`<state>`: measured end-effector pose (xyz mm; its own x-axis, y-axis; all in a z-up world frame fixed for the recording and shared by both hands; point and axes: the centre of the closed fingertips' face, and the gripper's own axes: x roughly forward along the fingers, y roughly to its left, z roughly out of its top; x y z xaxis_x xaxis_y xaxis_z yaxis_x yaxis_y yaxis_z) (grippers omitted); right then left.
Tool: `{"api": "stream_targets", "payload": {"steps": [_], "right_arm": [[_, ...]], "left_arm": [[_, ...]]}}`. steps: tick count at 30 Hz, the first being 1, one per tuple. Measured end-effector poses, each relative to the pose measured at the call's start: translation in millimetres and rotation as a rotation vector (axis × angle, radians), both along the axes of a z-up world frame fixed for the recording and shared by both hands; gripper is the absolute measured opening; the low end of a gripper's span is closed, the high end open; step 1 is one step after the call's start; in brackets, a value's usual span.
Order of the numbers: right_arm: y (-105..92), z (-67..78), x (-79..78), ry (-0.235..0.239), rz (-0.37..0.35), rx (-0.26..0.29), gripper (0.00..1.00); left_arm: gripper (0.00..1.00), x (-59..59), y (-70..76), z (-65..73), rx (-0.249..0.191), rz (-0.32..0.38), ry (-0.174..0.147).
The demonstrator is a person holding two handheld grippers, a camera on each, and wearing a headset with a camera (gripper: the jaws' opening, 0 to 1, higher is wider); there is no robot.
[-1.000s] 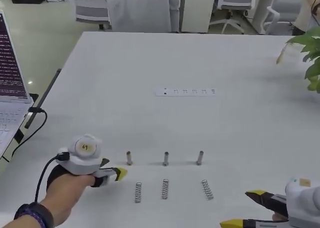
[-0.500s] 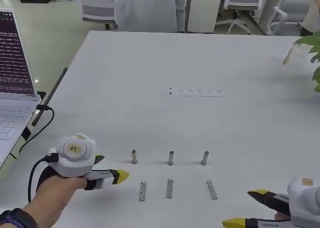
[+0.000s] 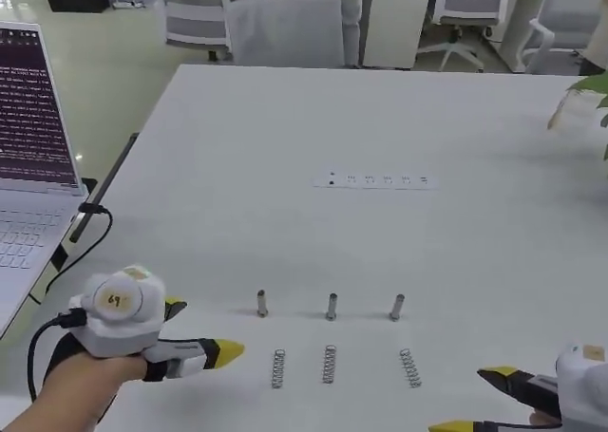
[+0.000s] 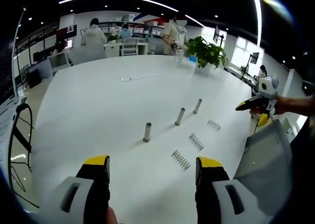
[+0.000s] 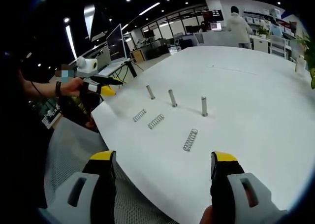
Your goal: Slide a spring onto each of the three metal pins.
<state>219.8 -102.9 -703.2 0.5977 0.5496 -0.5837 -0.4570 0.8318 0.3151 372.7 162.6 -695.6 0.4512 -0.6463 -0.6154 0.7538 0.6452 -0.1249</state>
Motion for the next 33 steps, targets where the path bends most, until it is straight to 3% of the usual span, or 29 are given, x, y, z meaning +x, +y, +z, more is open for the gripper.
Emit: {"api": "stream_targets", "payload": {"steps": [11,21,33], "right_arm": [[4.8,-1.6,-0.6,0.003,0.002,0.005,0.78],[7.7,-2.2,-0.3,0.006,0.011,0.006,0.78],[7.1,-1.6,2.6,0.005,0.01,0.004,0.77]], "left_arm": [[0.75,-20.5,6.7,3.5,-0.014,-0.006,0.001],[0.75,-26.4,5.7,4.9,-0.028,0.004,0.004],[0.7,-35.1,-9.8,-8.6,-0.032,-0.002,0.034]]}}
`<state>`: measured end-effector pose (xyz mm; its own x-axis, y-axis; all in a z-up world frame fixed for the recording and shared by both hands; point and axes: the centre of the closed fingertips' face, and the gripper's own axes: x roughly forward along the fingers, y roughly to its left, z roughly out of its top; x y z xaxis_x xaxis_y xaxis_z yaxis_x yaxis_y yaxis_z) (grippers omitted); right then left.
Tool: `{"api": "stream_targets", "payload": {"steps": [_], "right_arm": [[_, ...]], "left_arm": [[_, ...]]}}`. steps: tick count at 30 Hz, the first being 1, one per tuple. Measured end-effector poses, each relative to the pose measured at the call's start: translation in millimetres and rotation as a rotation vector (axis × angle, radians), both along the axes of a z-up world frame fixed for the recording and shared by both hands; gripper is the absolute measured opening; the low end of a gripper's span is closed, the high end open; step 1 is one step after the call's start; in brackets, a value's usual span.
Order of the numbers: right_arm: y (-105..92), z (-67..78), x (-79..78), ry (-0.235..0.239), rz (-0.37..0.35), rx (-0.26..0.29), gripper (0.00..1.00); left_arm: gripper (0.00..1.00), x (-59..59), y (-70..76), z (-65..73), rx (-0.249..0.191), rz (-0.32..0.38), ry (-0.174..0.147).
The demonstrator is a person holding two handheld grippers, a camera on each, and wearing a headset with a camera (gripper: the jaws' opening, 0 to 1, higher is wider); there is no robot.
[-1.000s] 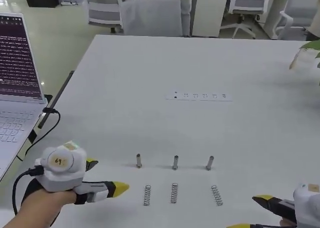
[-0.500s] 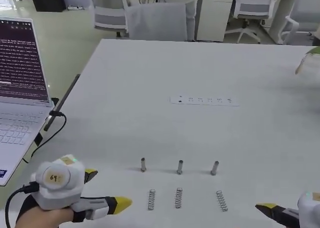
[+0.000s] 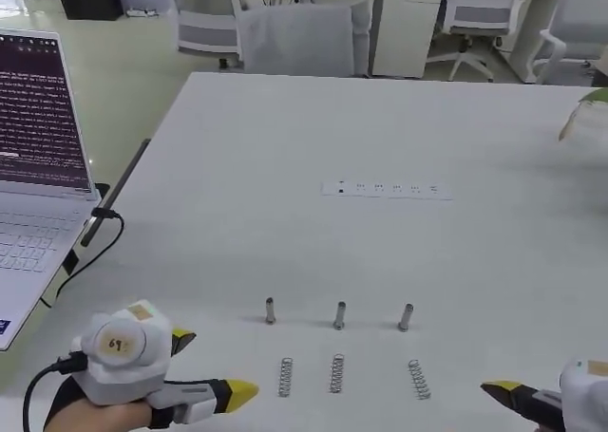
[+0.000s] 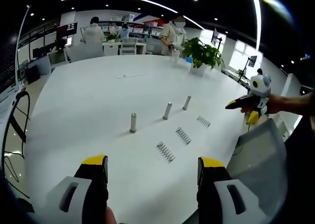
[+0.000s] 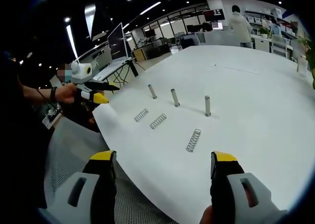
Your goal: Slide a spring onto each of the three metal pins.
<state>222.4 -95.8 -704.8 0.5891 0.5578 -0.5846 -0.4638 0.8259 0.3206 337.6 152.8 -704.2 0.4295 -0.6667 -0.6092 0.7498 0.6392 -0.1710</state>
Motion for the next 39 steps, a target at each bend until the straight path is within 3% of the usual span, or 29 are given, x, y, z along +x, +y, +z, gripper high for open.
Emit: {"api": "stream_targets", "payload": {"steps": [7,14,28,39], "right_arm": [[-0.6,0.8,-0.1,-0.002,0.0,-0.001,0.77],[-4.0,0.4,-5.3,0.005,-0.005,-0.005,0.77],[-5.5,-1.7,-6.1,0.007,-0.01,-0.005,0.77],[-8.3,-1.3,-8.6,0.008,-0.008,-0.011,0.77]], "left_arm": [[0.69,-12.9,-14.8,-17.8,0.012,-0.029,0.031],[0.68,-20.2,-29.2,-24.6,0.009,-0.052,0.044],[0.63,-17.4,-52.9,-35.6,0.013,-0.078,0.051],[0.53,-15.7,-63.4,-54.0,0.035,-0.066,0.075]]}}
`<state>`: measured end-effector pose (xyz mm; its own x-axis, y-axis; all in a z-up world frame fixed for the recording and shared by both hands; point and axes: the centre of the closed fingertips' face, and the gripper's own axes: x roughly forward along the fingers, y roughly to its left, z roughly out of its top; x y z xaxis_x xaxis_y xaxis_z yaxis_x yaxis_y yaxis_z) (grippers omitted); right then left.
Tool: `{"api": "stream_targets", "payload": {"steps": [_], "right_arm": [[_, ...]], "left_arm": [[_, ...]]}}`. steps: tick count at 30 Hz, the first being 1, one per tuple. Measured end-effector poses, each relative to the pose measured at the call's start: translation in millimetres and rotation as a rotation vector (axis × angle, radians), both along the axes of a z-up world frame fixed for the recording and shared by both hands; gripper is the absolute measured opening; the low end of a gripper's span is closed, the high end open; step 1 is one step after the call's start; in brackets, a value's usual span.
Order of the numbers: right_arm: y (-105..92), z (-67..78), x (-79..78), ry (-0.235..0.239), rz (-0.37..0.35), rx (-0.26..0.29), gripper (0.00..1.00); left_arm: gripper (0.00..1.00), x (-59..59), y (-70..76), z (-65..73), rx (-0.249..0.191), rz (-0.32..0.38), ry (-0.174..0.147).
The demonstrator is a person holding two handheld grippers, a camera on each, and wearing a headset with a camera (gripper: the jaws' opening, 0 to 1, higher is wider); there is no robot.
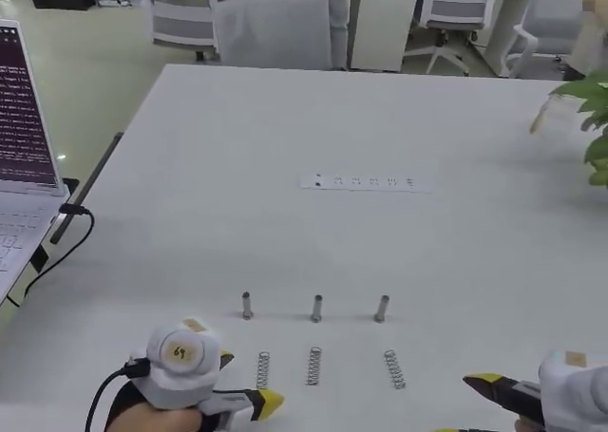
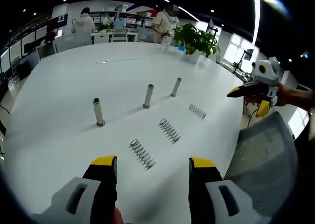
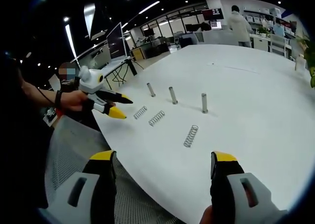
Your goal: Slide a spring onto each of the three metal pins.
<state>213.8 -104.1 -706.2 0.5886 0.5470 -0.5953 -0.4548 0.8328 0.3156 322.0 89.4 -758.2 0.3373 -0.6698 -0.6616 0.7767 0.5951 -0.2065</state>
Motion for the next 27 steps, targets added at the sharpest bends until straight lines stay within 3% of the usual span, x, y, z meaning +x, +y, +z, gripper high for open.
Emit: {"api": "stream_targets", "payload": {"steps": [16,27], "right_arm": [[-1.4,0.2,-3.2,0.008,-0.003,0.001,0.77],[-7.4,-0.2,-3.2,0.01,-0.015,0.001,0.77]], "left_arm": [[0.37,9.7,-8.6,-19.3,0.051,0.007,0.01],[0.27,9.1,-11.8,-28.1,0.074,0.015,0.019]]}}
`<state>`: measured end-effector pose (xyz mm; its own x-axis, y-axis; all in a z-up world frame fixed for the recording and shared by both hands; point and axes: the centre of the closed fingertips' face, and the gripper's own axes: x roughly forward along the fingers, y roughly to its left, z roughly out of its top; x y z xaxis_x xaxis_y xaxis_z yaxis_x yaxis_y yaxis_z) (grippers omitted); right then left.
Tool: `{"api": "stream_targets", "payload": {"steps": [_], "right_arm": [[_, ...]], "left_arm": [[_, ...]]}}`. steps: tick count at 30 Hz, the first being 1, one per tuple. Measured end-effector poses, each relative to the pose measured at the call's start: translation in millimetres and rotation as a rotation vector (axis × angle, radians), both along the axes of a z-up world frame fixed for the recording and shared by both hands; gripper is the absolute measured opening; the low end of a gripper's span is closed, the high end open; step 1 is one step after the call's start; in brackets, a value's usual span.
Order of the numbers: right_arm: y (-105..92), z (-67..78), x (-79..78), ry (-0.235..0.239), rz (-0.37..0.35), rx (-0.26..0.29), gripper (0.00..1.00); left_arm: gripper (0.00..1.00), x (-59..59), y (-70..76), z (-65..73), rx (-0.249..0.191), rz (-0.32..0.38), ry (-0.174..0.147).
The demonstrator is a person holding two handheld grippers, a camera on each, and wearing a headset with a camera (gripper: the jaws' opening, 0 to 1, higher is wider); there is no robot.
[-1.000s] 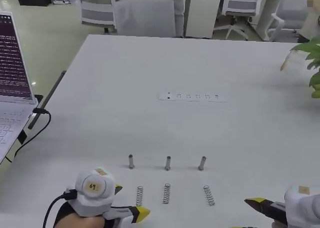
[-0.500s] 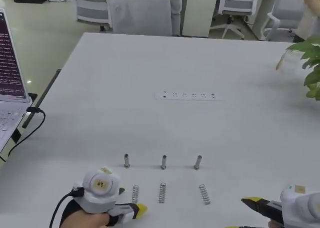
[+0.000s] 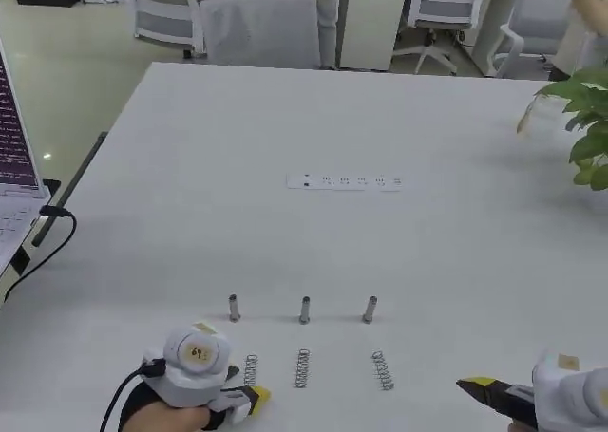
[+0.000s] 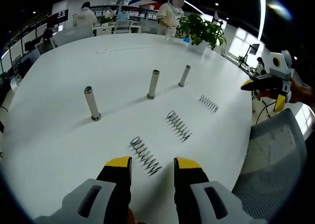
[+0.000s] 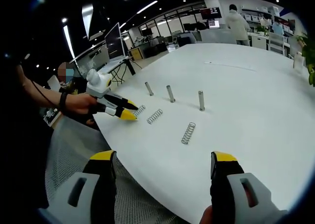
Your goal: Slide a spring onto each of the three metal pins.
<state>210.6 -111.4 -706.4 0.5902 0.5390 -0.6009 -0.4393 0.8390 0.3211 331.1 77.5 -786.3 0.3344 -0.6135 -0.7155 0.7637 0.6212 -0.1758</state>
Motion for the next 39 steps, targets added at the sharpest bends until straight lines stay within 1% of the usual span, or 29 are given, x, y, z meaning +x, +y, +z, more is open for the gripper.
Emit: {"api": "stream_targets", "payload": {"steps": [1,3,5,6,8,10,16,19,20,23,26,29,33,34,36,39], "right_arm": [[-0.2,0.0,0.2,0.0,-0.001,0.0,0.77],[0.0,0.0,0.4,0.001,0.0,0.0,0.77],[0.3,0.1,0.7,0.001,0.001,0.0,0.77],[0.4,0.2,0.9,0.0,0.001,0.0,0.77],[1.7,1.3,1.0,0.0,0.001,0.001,0.77],[2.4,1.1,1.3,-0.001,0.003,0.002,0.77],[2.5,1.0,1.7,-0.001,0.01,-0.001,0.77],[3.1,2.0,1.2,-0.002,0.012,0.0,0.77],[3.1,2.0,0.9,-0.002,0.012,-0.002,0.77],[3.9,2.1,-0.3,-0.002,0.014,-0.002,0.77],[4.0,1.0,-1.6,0.0,0.015,-0.003,0.77],[5.6,1.4,-2.6,0.0,0.016,-0.002,0.77],[6.9,0.8,-3.2,0.002,0.017,-0.001,0.76],[7.4,0.3,-3.1,0.002,0.015,0.001,0.76],[8.9,-0.7,-3.2,0.002,0.018,0.003,0.76],[12.6,-1.9,-3.4,0.004,0.027,0.004,0.76]], "left_arm": [[0.26,0.5,-0.5,0.3,-0.001,0.003,-0.002],[0.23,2.4,-1.3,-0.5,0.012,0.0,-0.017],[0.2,2.9,-2.0,-0.2,0.016,0.001,-0.026],[0.19,4.2,-0.5,-0.8,0.027,0.001,-0.032],[0.19,4.4,-0.4,-0.8,0.025,0.002,-0.029],[0.17,4.5,0.0,-1.5,0.037,-0.003,-0.039],[0.14,5.3,1.4,-2.1,0.051,0.004,-0.052],[0.07,5.4,3.7,-3.0,0.072,0.0,-0.067],[0.04,7.1,4.6,-3.6,0.081,-0.001,-0.071],[0.03,7.1,7.7,-3.7,0.098,0.001,-0.065],[0.02,7.3,8.3,-3.7,0.097,-0.001,-0.054],[0.02,4.4,10.2,-3.7,0.097,-0.007,-0.041],[0.02,4.1,14.6,-4.6,0.105,-0.016,-0.041],[0.02,3.1,15.0,-4.0,0.097,-0.017,-0.031],[0.02,1.8,16.6,-1.2,0.1,-0.03,-0.04],[0.02,1.7,19.8,1.2,0.094,-0.03,-0.04]]}}
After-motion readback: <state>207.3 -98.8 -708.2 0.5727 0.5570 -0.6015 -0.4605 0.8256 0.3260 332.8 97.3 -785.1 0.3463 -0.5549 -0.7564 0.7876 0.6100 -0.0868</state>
